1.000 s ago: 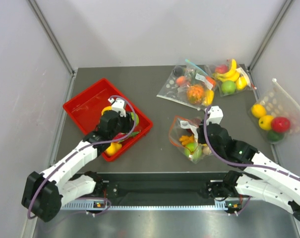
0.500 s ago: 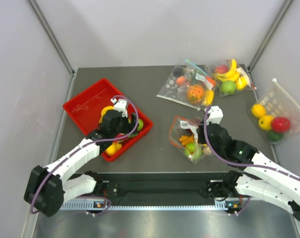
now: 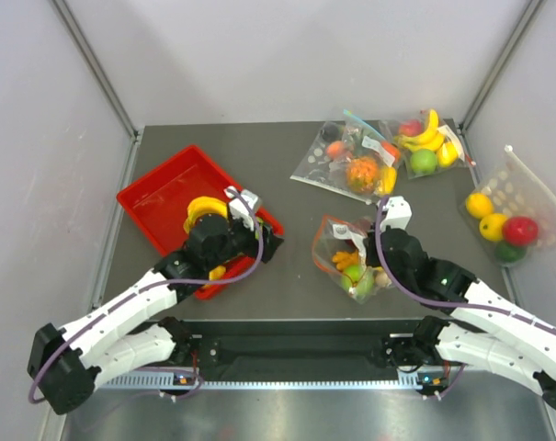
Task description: Open the zip-top bag and remove the fake food
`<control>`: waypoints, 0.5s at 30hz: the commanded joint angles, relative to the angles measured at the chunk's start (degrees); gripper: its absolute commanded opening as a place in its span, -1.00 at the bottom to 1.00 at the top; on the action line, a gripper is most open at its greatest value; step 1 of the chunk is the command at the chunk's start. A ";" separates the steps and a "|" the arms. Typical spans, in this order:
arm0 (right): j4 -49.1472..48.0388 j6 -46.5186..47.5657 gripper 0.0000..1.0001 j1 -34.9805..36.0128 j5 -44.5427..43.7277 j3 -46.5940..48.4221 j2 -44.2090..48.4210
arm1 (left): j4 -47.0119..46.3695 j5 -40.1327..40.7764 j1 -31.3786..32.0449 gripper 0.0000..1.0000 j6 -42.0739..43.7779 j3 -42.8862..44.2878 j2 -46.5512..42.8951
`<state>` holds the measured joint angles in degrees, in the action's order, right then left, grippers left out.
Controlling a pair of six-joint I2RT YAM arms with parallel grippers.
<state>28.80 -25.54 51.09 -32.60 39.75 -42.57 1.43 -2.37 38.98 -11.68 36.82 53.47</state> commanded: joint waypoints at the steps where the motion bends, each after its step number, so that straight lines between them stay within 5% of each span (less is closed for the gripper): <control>1: -0.93 0.49 -1.00 -0.64 1.05 0.59 -0.41 | -5.82 -2.11 6.97 0.61 3.86 2.99 -0.57; 6: -1.29 0.40 -1.00 -0.73 1.75 0.68 -0.59 | -13.54 -5.80 14.88 0.58 4.39 2.82 3.56; 15: -0.85 0.23 -1.00 -0.73 2.45 0.59 -0.32 | -22.34 -8.61 19.81 0.56 3.07 6.06 14.28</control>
<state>28.75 -25.56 51.07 -30.26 39.75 -43.31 -12.78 -8.67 57.58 -8.64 39.29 65.71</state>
